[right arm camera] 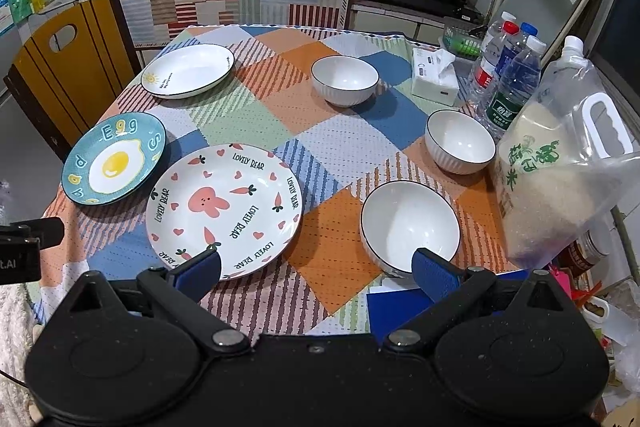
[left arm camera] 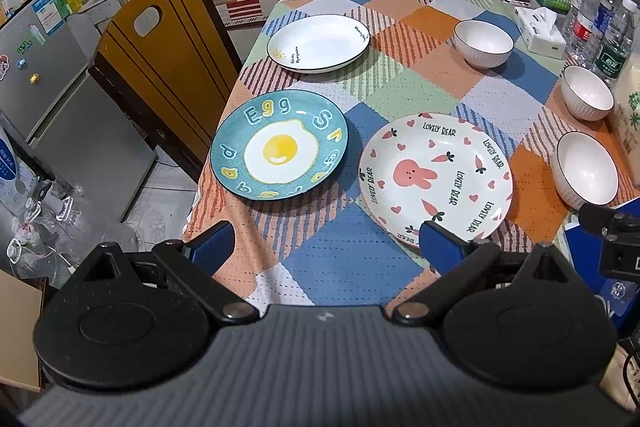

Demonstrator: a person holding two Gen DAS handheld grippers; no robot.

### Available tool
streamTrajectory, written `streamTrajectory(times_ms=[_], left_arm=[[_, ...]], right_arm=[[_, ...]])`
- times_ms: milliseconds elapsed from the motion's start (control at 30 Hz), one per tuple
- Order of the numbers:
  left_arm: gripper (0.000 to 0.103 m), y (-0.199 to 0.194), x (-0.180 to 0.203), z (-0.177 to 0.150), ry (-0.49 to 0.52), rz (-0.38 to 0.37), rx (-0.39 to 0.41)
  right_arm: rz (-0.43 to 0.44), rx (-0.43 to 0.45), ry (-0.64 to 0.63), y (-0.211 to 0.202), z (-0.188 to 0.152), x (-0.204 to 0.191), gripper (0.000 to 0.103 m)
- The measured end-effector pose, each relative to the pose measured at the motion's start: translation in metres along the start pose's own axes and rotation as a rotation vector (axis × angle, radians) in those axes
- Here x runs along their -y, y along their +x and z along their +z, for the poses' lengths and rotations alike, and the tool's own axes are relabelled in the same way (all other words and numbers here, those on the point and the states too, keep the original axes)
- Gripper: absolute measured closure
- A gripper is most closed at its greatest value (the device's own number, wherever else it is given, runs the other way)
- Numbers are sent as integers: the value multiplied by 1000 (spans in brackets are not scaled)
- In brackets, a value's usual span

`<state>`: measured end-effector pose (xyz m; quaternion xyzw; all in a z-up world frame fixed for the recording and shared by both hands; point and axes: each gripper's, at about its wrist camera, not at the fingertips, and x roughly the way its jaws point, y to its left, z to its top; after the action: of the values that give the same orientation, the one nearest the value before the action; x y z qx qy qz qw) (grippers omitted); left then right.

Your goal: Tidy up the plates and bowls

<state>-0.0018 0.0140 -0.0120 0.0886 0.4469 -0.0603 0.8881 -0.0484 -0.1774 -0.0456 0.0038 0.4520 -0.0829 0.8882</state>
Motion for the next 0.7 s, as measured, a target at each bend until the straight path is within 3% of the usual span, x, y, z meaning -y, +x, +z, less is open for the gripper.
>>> streamTrajectory(times_ms=[700], left_arm=[[3,-2,0,0,-15,-46,4]], right_arm=[[-8,11,-9,0,-3,3,0]])
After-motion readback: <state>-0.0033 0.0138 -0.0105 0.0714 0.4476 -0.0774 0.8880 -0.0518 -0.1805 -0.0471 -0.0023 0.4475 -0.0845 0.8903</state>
